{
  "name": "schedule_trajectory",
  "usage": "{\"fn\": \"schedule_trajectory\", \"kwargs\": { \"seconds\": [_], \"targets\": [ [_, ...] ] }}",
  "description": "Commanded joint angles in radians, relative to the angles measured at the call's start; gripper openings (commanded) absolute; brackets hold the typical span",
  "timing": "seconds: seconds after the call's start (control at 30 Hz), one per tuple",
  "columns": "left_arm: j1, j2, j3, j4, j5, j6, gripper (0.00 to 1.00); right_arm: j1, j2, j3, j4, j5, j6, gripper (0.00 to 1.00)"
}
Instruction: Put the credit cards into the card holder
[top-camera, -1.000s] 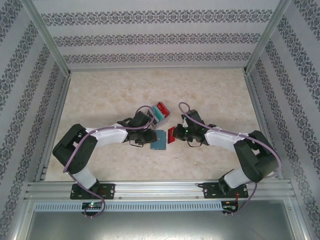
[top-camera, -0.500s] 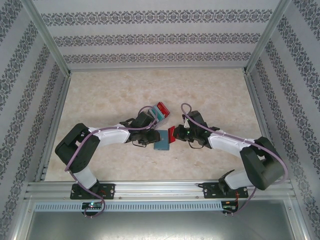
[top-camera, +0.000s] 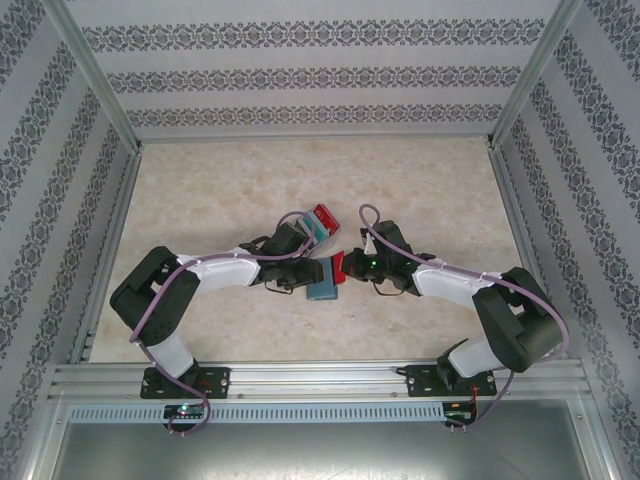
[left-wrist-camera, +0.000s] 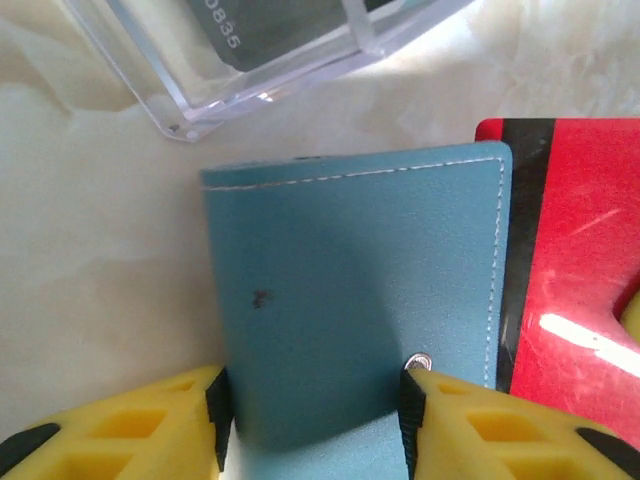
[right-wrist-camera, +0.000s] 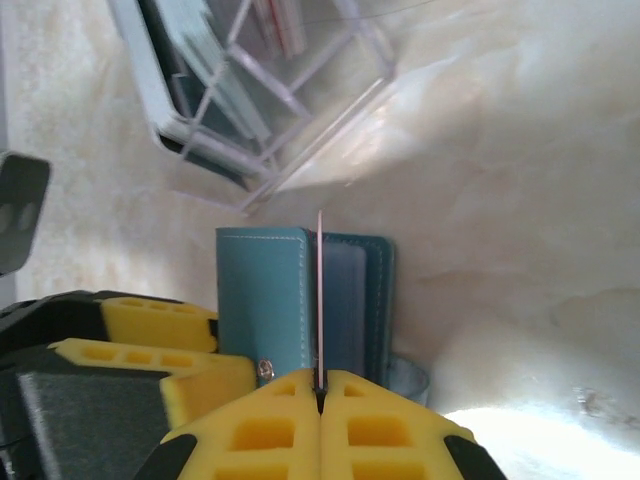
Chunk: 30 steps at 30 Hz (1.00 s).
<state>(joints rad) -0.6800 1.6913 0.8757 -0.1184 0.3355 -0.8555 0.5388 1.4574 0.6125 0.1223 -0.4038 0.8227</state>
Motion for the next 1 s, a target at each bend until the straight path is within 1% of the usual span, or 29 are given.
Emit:
{"fn": "schedule_trajectory", "kwargs": {
  "seconds": [0.0, 0.07, 0.13, 0.27, 0.33, 0.37, 0.5, 0.6, 0.7, 0.77, 0.9, 0.97],
  "targets": [
    [-0.011, -0.031, 0.025, 0.019, -0.017, 0.018, 0.55, -0.003, -0.016, 0.024, 0.062, -0.074, 0.027, 0.0],
    [-0.01, -0.039, 0.022, 0.02, -0.027, 0.021, 0.62, -0.013, -0.016, 0.014, 0.088, -0.08, 0.049, 0.0],
    [-0.01, -0.059, 0.006, 0.039, -0.031, 0.019, 0.64, -0.018, -0.021, 0.01, 0.091, -0.083, 0.058, 0.0],
    [-0.01, -0.095, -0.015, 0.057, -0.048, 0.02, 0.78, -0.031, -0.029, 0.003, 0.097, -0.093, 0.062, 0.0],
    [-0.01, -0.102, -0.015, 0.05, -0.048, 0.023, 0.82, -0.037, -0.024, -0.003, 0.114, -0.108, 0.074, 0.0],
    [-0.01, -0.104, -0.019, 0.056, -0.043, 0.024, 0.82, -0.037, -0.019, -0.003, 0.129, -0.119, 0.081, 0.0],
    [-0.01, -0.081, -0.012, 0.045, -0.036, 0.021, 0.81, -0.04, 0.018, 0.006, 0.164, -0.165, 0.099, 0.0],
    [-0.01, -0.047, 0.008, 0.033, -0.034, 0.017, 0.77, -0.04, 0.04, 0.001, 0.193, -0.18, 0.116, 0.0],
    [-0.01, -0.029, 0.014, 0.038, -0.034, 0.005, 0.7, -0.042, 0.058, -0.004, 0.21, -0.187, 0.129, 0.0],
    [-0.01, -0.028, 0.013, 0.044, -0.038, 0.0, 0.63, -0.043, 0.063, -0.012, 0.227, -0.191, 0.139, 0.0],
    [-0.01, -0.024, 0.015, 0.037, -0.04, -0.004, 0.61, -0.052, 0.085, -0.039, 0.339, -0.236, 0.199, 0.0],
    [-0.01, -0.028, 0.01, 0.041, -0.038, -0.008, 0.62, -0.063, 0.109, -0.053, 0.411, -0.271, 0.244, 0.0]
  ]
}}
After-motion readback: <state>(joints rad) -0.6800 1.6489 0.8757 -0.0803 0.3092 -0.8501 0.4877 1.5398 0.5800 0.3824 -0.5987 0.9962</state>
